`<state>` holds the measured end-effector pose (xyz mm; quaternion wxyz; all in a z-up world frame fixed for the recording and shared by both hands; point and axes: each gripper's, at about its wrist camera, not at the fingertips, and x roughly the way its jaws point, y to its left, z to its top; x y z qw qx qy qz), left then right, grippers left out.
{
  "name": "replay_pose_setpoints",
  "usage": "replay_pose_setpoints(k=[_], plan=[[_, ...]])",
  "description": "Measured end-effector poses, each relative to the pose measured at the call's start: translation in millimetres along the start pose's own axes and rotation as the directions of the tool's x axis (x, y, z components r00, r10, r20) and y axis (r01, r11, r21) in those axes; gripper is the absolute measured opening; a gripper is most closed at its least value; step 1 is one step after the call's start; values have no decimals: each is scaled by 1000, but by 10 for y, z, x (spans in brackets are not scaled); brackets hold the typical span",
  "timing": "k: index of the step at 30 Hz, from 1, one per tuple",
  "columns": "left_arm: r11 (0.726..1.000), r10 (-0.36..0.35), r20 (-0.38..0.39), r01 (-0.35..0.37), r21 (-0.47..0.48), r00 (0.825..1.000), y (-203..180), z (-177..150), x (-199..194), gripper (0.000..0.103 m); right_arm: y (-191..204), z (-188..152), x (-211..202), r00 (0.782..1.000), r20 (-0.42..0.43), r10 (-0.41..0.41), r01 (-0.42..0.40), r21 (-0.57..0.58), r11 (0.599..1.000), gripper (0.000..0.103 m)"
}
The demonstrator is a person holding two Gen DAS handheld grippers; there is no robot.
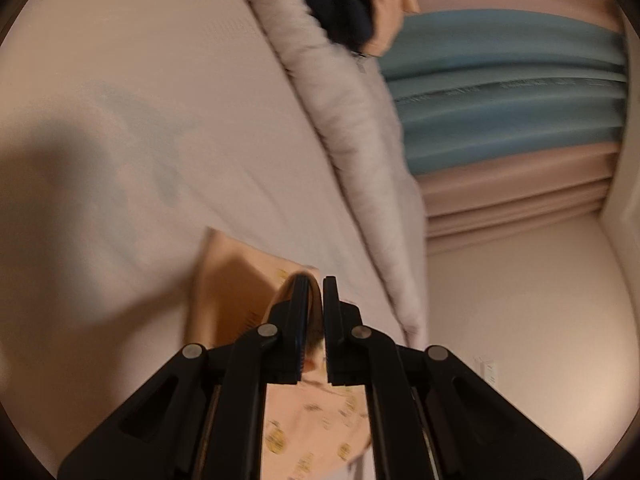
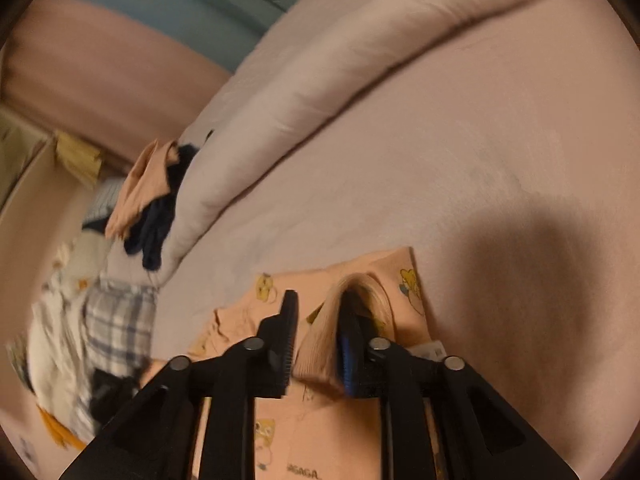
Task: Fold small clothes
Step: 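Fold the hem up toward the collar and open both grippers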
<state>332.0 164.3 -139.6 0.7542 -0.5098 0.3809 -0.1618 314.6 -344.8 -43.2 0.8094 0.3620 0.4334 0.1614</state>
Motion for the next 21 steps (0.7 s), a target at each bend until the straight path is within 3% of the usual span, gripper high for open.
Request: replay_pose_setpoints(k=[1,3,7,10,12,13,15,18,21], plan=[[1000,20,10,-20,-10,1000,33,22,-16,4,-14,5,-30,1000,2,-9,9,2,1000,26],[999,34,17,-34,-17,999,100,53,-88,4,-50,18,-114,1000,11,-19,19,7,1000,44],[998,50,21,-51,42,999,62,-2,-306,4,17,3,-396,994,84,-76,81,-63,995,45],[985,61,-31,-55,166,998,-145,-194,-407,4,228,-185,-589,997,68,-30,46,-247,968,45],[967,56,-107,-27,252,993,-296,-405,-358,4,389,-413,-624,999,31,-40,49,-383,922,45],[959,64,-137,-23,282,988,-348,-494,-312,4,446,-521,-612,998,18,-55,57,-434,899,44],[941,92,-225,-11,338,970,-440,-715,-115,4,536,-700,-522,997,-30,-65,41,-501,865,28],[922,160,-303,-33,386,939,-476,-948,224,4,626,-894,-280,988,-97,-118,43,-565,824,20],[898,244,-320,-89,431,915,-457,-1078,545,4,723,-1014,-28,973,-115,-199,81,-640,764,18]])
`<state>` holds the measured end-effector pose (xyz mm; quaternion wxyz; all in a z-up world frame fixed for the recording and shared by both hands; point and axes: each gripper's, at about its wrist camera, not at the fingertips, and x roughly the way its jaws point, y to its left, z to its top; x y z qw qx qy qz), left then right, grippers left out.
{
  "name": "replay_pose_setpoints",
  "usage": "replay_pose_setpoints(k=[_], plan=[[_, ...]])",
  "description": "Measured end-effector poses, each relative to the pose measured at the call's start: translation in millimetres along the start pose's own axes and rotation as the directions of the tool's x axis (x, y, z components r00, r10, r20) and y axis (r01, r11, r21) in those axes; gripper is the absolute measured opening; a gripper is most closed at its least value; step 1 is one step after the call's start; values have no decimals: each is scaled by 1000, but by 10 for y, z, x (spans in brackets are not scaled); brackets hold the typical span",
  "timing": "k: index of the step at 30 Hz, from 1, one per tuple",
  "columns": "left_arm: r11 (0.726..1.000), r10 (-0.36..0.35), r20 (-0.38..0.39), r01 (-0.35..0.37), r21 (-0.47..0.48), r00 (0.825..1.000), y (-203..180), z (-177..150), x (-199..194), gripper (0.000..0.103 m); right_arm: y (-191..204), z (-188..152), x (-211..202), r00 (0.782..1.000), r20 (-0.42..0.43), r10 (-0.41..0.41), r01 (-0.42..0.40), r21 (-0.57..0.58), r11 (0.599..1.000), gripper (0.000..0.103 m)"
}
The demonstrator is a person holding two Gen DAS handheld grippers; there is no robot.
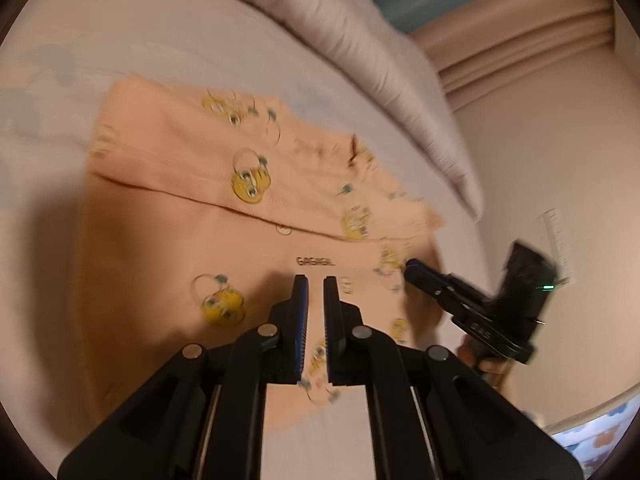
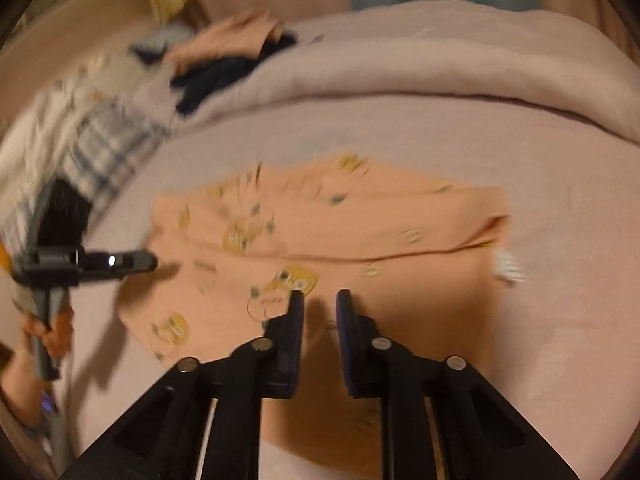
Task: Fold small clothes
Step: 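Fold the hem up toward the collar and open both grippers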
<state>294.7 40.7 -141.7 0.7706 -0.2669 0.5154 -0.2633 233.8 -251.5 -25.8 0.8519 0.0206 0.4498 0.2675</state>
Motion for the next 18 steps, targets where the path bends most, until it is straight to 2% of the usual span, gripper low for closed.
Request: replay_pose_setpoints(k=[3,5,9,11,14,18], plan=[[999,42,3,-42,-1,999,23,124,197,4,108,92,152,999,-15,-49,48,-69,996,18],[999,32,34,-31,-30,999,77,301,276,4,117,209,257,996,-9,-91,90,-86,992,18],[997,27,112,-20,-70,993,94,597,296,4,68,490,374,996,29,-87,88,-32,996,18],[996,31,152,-17,-90,988,107,760,254,8,30,668,469,993,46,-109,109,4,994,18],[989,86,206,-58,-139,975,192,977,130,9,-100,805,487,986,68,-150,145,70,987,18],[986,100,247,-63,-152,964,286,937,-163,9,-140,745,270,980,125,-156,145,93,985,18]])
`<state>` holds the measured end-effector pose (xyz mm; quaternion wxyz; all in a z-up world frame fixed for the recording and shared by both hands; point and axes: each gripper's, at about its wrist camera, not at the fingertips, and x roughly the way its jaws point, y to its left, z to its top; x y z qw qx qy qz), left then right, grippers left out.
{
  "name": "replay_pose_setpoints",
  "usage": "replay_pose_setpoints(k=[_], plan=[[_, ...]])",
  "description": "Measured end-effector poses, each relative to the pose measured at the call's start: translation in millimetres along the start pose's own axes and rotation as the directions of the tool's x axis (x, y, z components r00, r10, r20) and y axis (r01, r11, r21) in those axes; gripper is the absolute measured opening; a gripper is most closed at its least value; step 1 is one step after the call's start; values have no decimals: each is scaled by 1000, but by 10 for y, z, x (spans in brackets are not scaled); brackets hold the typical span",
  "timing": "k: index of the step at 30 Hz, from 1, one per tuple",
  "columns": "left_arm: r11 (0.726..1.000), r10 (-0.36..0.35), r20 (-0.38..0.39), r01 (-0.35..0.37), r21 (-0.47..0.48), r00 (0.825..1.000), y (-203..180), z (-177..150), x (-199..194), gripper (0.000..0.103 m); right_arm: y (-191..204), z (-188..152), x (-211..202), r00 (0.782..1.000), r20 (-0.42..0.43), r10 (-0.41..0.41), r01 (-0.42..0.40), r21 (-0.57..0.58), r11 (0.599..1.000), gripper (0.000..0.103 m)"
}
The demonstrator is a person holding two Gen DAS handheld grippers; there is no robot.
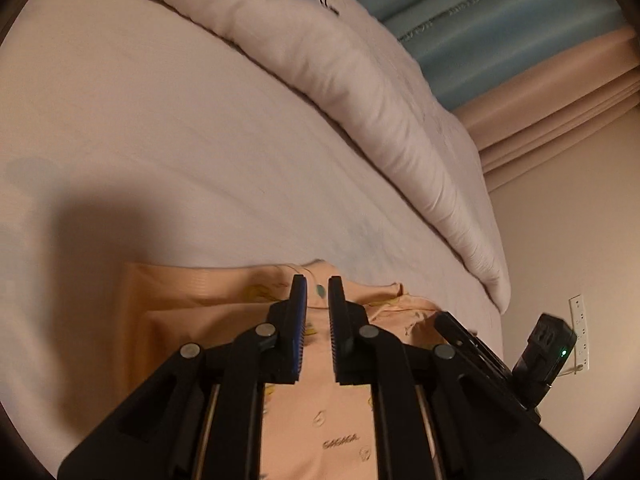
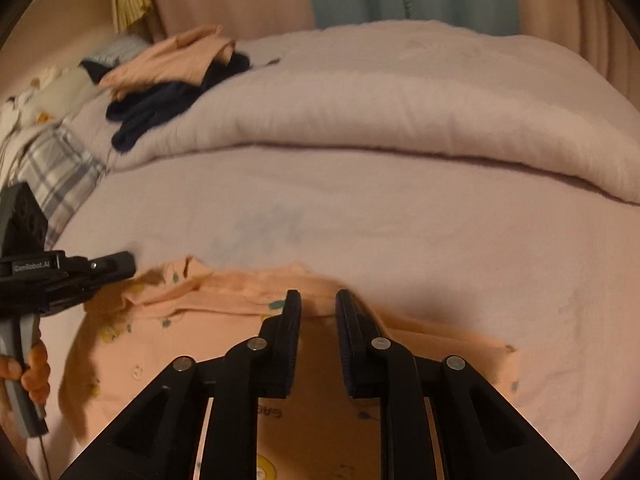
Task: Fold small clothes
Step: 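Fold the hem up toward the collar and open both grippers, then move both open grippers back above the folded peach shirt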
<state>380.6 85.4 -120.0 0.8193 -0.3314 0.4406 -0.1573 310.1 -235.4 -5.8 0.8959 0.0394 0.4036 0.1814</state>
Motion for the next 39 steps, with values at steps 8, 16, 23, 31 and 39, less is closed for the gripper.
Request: replay_pose_setpoints(k=[8,16,23,31,39], plan=[[980,-171,-139,183,77,975,-130,-381,-230,23,79,-260,-134,997,-51,66,-69,-69,995,18],[991,76,-127,-61,121,989,-60,-305,281,13,85,-317,-38,994,-82,66,-70,-48,996,18],[997,80,68,-79,-24,994,87,216,-7,19,-129,-281,-59,999,-52,-13,14,30,999,18],[982,1,-65,11,188,998,-61,-572,-330,22,-14,-567,-405,998,-34,54,-56,-47,997,18],[964,32,-116,0,266,993,281,-1355,-522,22,32,-1164,-699,996,-74,-57,45,-152,987,18]])
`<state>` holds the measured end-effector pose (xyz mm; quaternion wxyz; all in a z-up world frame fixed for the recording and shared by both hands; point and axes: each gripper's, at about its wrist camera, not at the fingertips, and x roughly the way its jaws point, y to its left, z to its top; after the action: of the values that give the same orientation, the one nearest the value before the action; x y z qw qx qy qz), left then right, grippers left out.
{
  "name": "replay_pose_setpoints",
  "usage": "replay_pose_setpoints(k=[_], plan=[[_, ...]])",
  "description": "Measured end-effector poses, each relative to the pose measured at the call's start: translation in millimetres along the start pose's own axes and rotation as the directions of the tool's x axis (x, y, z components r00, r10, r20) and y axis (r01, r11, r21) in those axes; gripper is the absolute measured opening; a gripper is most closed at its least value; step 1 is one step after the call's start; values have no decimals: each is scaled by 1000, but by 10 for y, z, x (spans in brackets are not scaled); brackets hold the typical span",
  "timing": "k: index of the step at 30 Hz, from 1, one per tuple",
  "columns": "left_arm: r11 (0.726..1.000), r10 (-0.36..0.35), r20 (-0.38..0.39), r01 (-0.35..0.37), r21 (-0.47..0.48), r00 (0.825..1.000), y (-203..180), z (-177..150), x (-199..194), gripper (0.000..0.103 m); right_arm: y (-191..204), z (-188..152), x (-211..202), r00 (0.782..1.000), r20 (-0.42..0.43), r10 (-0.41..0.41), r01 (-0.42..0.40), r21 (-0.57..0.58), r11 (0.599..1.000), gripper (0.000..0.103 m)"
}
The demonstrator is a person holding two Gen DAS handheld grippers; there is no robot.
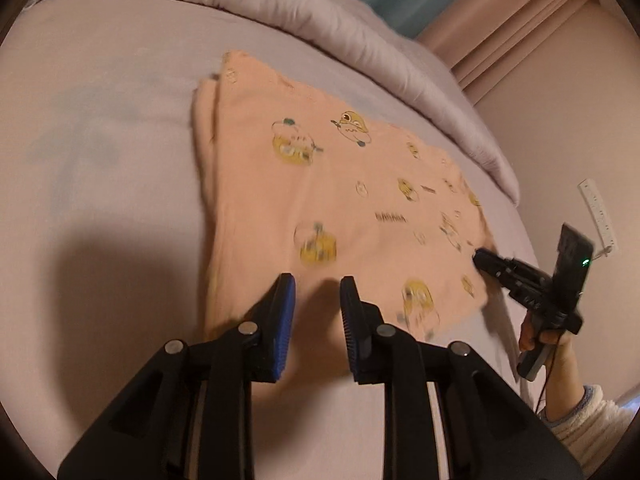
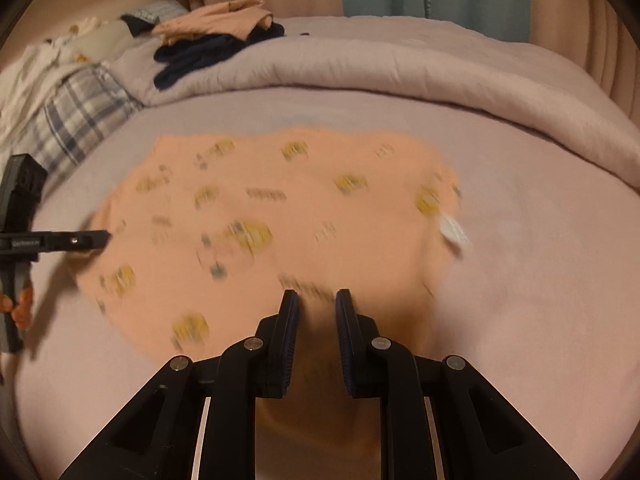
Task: Fold small clothes
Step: 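Move both open grippers back above the folded peach shirt, then grasp the long side edge of the folded shirt with the left gripper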
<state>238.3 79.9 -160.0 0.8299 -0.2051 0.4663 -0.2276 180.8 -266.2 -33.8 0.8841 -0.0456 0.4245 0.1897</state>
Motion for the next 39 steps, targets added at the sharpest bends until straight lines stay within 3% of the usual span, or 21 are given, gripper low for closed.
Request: replay_pose_setpoints(k=[6,8,10,11,18,24,32,39], plan=[[989,-75,8,75,-124,997,235,-235,-268,23,-90,-292,-221,1000,-4,-25,25,41,999,19],[989,-58,12,60,-138,998,237,-313,-403,28,-158,-304,-310,1000,-6,0,0,99,995,26],[988,-35,34,40,-150,999,243,-394,-540,53,-204,-315,-399,999,18,30,-32,155,987,41],[986,-41,45,48,-162,998,255,-412,-581,56,-221,-340,-463,998,42,44,-51,180,982,50],[941,-118,90,141,-306,989,466,-421,-636,56,-36,-402,-610,983,116,140,-164,233,959,52],[924,-154,101,179,-337,983,534,-144,-491,56,154,-416,-520,971,113,209,-231,234,944,52],[933,-166,75,181,-311,983,531,249,-234,56,292,-435,-430,963,102,250,-268,240,933,52],[928,-181,60,191,-320,982,528,637,68,54,464,-82,-223,956,100,275,-289,168,943,52]])
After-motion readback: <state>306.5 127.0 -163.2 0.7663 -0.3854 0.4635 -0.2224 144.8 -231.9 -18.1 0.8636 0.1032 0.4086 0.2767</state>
